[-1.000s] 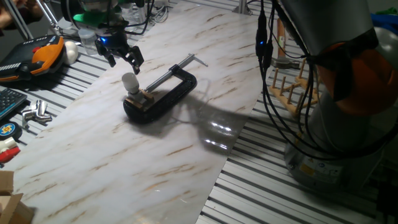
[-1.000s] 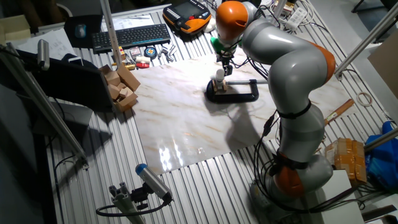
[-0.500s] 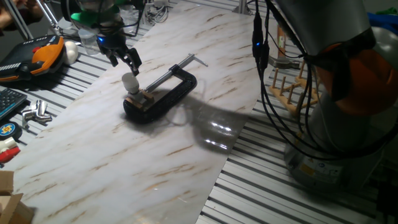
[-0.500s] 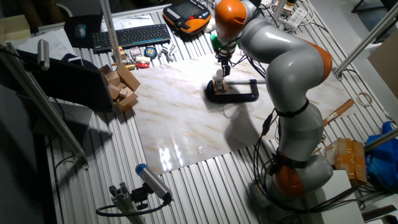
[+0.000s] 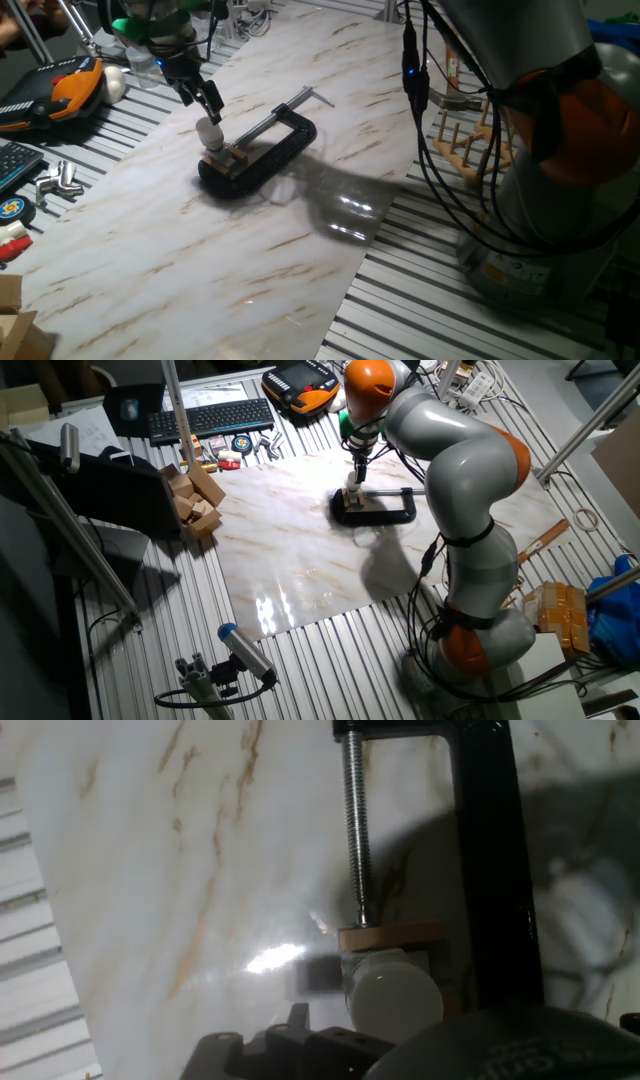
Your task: Take out the light bulb by rotating it
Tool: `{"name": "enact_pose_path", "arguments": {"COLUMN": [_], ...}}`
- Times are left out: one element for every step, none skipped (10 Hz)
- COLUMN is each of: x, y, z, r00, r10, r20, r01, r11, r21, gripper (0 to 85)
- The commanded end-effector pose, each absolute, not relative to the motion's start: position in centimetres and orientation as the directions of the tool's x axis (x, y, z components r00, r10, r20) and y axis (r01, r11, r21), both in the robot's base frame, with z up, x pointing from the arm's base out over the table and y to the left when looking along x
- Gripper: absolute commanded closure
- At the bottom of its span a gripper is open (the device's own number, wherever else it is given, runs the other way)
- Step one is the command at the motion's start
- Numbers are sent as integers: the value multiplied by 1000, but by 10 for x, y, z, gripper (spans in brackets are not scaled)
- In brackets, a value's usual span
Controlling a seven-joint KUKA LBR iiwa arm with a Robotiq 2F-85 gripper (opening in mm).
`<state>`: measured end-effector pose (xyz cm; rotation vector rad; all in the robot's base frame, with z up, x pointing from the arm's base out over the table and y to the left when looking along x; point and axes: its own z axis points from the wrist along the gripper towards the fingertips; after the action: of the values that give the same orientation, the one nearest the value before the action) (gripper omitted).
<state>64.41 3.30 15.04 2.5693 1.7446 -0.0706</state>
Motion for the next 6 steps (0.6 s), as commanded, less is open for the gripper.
{"name": "enact_pose_path", "arguments": {"x": [644,644,644,644,644,644], "y": [33,33,33,33,33,33], "z": [150,149,148,147,147,147], "r00": [917,916,915,915,914,914], "r10": [395,398,399,401,402,402], "r20": [-56,-58,-56,-52,-52,-52], "r01": [395,398,400,401,402,402], "r11": [-919,-917,-917,-916,-915,-915], "r21": [3,-3,-9,-11,-11,-11], "gripper": [0,0,0,0,0,0]}}
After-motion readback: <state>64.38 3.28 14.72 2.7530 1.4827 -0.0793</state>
